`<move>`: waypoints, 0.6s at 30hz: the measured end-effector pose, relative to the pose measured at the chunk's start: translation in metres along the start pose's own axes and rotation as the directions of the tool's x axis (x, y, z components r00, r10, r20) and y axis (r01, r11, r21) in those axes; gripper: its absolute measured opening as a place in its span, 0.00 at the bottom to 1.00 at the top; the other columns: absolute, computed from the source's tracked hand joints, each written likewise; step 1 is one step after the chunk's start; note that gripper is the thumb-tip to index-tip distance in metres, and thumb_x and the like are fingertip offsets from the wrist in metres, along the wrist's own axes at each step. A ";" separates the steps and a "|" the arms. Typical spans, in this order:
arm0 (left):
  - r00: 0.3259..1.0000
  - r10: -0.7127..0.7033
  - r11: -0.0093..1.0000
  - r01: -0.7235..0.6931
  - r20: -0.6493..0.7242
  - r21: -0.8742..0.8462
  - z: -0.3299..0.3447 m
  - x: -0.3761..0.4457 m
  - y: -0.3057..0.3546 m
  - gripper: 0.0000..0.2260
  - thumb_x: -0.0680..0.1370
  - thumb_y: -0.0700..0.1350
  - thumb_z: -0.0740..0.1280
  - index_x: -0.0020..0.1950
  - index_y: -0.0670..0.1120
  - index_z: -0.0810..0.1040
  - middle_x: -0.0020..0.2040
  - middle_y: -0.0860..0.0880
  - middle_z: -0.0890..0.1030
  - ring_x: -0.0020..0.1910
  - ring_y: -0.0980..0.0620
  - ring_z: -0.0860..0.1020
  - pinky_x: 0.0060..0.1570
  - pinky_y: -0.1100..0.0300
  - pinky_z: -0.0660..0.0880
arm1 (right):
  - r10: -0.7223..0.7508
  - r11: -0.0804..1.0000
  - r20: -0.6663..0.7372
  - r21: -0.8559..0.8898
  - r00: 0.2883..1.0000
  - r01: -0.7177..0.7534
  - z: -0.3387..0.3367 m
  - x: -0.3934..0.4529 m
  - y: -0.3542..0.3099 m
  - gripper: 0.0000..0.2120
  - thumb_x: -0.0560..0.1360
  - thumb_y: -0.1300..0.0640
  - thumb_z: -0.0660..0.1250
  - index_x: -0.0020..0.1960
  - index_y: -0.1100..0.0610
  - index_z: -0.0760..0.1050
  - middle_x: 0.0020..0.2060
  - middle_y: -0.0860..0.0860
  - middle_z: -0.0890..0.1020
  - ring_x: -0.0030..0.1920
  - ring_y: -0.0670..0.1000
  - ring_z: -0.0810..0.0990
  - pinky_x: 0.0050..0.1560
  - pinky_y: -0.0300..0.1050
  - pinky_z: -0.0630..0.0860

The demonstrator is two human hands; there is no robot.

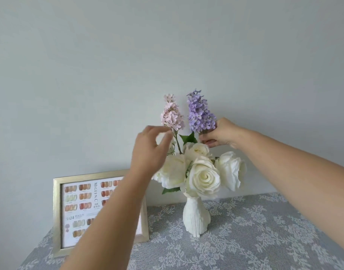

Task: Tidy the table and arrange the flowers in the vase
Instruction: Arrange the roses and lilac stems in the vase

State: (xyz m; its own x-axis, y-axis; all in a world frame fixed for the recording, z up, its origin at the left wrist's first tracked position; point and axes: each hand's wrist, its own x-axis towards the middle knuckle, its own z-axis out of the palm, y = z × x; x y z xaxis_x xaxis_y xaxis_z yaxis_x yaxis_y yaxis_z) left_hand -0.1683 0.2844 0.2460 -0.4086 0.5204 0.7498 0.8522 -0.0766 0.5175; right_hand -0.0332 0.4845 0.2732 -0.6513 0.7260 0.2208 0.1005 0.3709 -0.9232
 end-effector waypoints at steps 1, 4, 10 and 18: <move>0.998 -0.068 0.998 0.068 -0.017 -0.002 -0.002 0.013 -0.003 0.12 0.77 0.56 0.62 0.53 0.55 0.82 0.56 0.53 0.79 0.47 0.54 0.80 0.52 0.53 0.76 | 0.001 0.999 -0.012 0.037 1.000 0.000 0.000 -0.002 0.003 0.11 0.68 0.70 0.75 0.49 0.63 0.79 0.40 0.59 0.84 0.34 0.52 0.85 0.36 0.44 0.82; 0.952 -0.289 0.952 0.274 0.098 0.140 0.001 0.044 -0.013 0.10 0.76 0.57 0.65 0.48 0.54 0.82 0.50 0.53 0.84 0.44 0.52 0.81 0.47 0.57 0.77 | 0.013 0.993 -0.027 0.119 1.000 -0.009 0.002 -0.004 0.007 0.11 0.68 0.71 0.75 0.48 0.63 0.79 0.38 0.59 0.84 0.32 0.51 0.85 0.35 0.44 0.82; 0.817 -0.475 0.867 0.371 0.326 0.334 0.033 0.069 -0.020 0.18 0.74 0.61 0.68 0.47 0.45 0.81 0.45 0.47 0.82 0.45 0.46 0.79 0.52 0.54 0.76 | 0.029 0.986 -0.018 0.163 0.999 -0.025 0.003 -0.005 0.007 0.13 0.68 0.71 0.75 0.51 0.66 0.78 0.35 0.58 0.84 0.31 0.50 0.84 0.31 0.41 0.80; 0.900 -0.371 0.928 0.368 0.228 0.059 0.041 0.058 -0.019 0.12 0.70 0.53 0.75 0.35 0.48 0.78 0.25 0.54 0.73 0.29 0.50 0.70 0.43 0.54 0.66 | 0.027 0.984 -0.026 0.177 0.999 -0.022 -0.004 -0.006 0.012 0.17 0.67 0.70 0.76 0.54 0.68 0.77 0.42 0.62 0.84 0.36 0.55 0.85 0.38 0.46 0.82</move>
State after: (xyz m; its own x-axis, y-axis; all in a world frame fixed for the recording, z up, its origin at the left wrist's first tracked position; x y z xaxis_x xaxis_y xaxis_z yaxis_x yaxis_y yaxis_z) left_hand -0.1952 0.3503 0.2624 -0.6100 0.6904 0.3890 0.6600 0.1709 0.7316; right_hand -0.0253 0.4867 0.2622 -0.6287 0.7505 0.2037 -0.0197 0.2465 -0.9689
